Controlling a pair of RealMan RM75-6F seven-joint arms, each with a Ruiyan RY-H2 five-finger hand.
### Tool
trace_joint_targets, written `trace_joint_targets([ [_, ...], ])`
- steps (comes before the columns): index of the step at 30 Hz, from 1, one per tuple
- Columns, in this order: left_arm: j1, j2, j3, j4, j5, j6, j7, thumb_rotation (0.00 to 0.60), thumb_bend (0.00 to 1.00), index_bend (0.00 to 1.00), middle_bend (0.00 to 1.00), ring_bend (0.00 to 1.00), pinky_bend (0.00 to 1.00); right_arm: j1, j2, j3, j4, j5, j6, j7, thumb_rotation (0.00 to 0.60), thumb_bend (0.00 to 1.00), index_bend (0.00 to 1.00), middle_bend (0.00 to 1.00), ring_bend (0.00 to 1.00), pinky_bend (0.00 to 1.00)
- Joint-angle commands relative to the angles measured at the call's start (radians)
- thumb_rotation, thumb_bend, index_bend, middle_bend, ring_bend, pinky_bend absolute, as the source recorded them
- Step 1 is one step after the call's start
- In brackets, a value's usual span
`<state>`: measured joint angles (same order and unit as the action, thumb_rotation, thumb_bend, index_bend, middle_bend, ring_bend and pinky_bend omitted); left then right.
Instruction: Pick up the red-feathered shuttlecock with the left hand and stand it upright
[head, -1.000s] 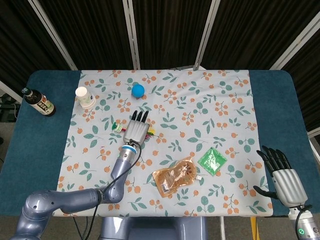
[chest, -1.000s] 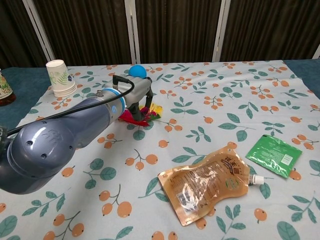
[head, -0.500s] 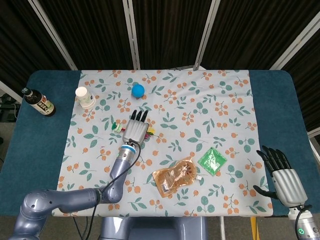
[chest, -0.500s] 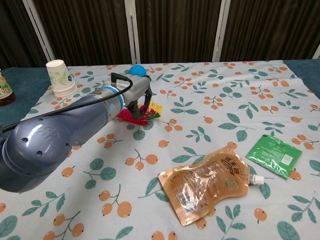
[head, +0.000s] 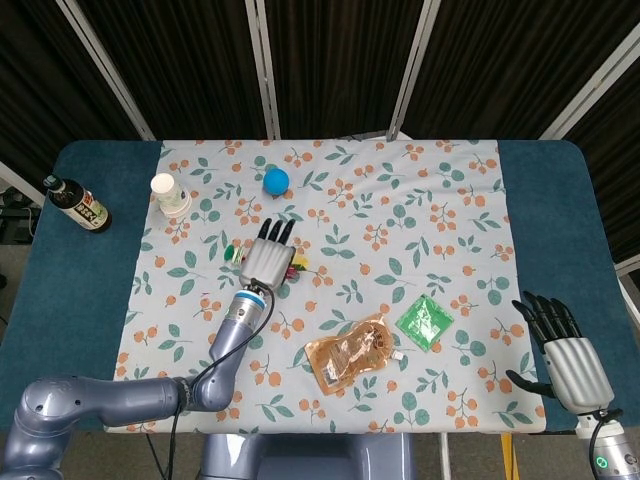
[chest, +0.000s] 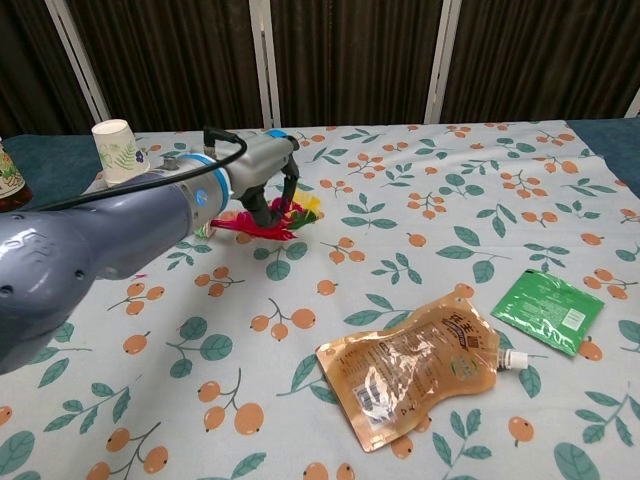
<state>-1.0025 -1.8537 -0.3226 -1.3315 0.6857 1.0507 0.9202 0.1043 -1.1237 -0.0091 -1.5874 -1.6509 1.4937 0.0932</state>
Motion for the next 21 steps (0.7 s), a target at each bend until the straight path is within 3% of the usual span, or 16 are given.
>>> trace_joint_targets([
  [1, 0.028, 0.071, 0.019, -0.091, 0.011, 0.031, 0.008, 0.600, 0.50, 0.60, 0.00, 0.00, 0.00, 0.000, 0.000, 0.000, 0.000, -0.001, 0.001, -0.002, 0.600, 0.04, 0.09, 0.00, 0.00, 0.00],
  [11, 0.114, 0.267, 0.040, -0.342, 0.041, 0.110, -0.042, 0.600, 0.50, 0.61, 0.00, 0.00, 0.00, 0.000, -0.003, 0.001, 0.005, -0.005, 0.004, -0.013, 0.600, 0.04, 0.09, 0.00, 0.00, 0.00],
  [21, 0.203, 0.451, 0.072, -0.508, 0.138, 0.151, -0.148, 0.600, 0.50, 0.63, 0.01, 0.00, 0.00, 0.000, -0.011, 0.000, 0.011, -0.009, 0.005, -0.034, 0.600, 0.04, 0.09, 0.00, 0.00, 0.00],
])
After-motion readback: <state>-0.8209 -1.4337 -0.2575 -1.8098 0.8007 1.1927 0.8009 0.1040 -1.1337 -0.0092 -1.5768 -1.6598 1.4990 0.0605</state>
